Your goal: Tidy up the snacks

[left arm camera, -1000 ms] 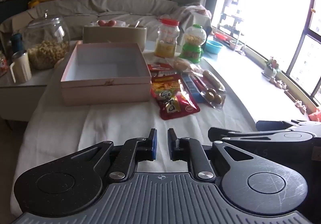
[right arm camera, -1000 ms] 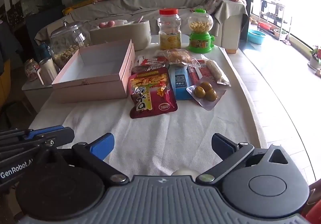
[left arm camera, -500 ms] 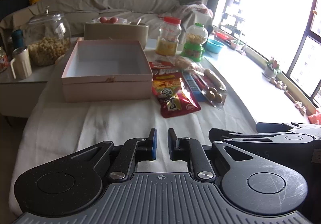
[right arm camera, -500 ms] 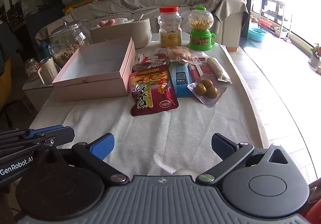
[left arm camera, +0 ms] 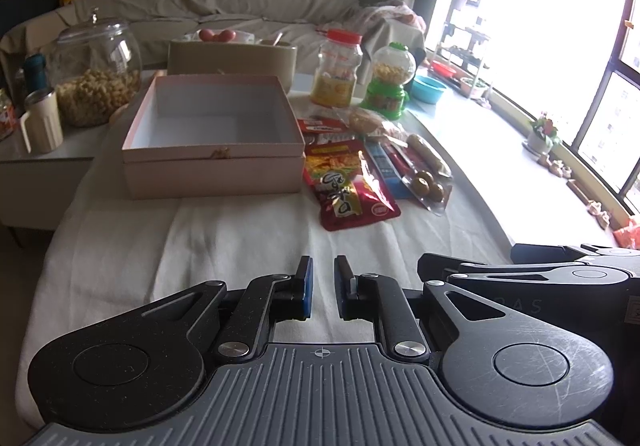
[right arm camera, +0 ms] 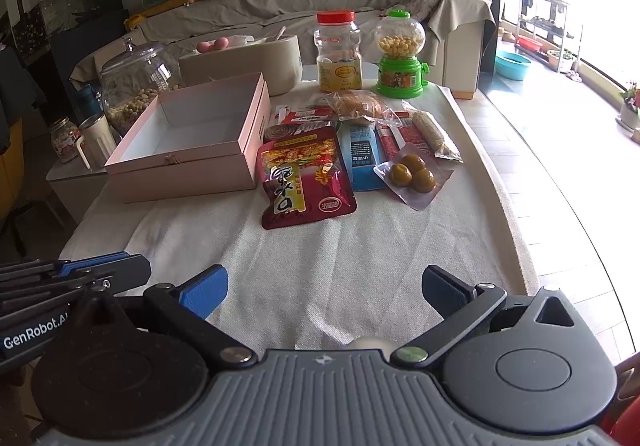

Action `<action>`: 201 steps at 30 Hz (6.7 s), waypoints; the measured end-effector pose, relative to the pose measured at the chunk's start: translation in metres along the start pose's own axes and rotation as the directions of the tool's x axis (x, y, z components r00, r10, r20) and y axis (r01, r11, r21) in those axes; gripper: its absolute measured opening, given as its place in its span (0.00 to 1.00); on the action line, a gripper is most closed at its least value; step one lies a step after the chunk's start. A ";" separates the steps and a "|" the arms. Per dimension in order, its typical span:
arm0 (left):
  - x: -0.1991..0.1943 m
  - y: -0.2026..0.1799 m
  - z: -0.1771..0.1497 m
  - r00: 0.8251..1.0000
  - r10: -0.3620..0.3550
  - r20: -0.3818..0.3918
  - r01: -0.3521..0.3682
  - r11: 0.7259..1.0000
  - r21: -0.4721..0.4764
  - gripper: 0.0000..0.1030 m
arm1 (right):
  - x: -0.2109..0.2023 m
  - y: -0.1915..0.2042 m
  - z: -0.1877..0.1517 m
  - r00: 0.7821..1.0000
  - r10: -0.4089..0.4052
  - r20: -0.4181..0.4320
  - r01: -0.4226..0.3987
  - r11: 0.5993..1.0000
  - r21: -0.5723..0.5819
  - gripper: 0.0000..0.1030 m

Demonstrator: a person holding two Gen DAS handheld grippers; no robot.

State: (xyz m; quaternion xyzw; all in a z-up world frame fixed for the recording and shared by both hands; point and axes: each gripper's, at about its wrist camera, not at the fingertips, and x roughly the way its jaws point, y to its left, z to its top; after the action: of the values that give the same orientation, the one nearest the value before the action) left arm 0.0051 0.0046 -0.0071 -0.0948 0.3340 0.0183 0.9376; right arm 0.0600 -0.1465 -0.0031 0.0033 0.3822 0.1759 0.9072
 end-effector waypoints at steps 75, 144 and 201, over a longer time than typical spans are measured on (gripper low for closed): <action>0.145 0.083 0.056 0.993 -0.115 -0.001 0.113 0.977 -0.182 0.13 | 0.141 -0.090 0.052 0.996 -0.047 0.077 0.047 0.999 0.005 1.00; 0.194 0.038 0.069 0.867 -0.492 -0.076 0.473 0.861 -0.188 0.32 | 0.126 -0.075 0.016 0.990 0.050 0.132 -0.054 0.998 0.032 0.60; 0.041 0.087 -0.021 0.946 -0.322 -0.035 0.314 0.938 -0.144 0.24 | 0.078 -0.019 -0.022 0.987 0.132 0.086 -0.116 0.978 -0.172 0.70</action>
State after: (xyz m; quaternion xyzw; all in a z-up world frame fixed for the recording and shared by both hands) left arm 0.0159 0.0852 -0.0634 -0.2119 0.3393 -0.1134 0.9095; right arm 0.1012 -0.1422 -0.0750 -0.0401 0.3206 0.2632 0.9091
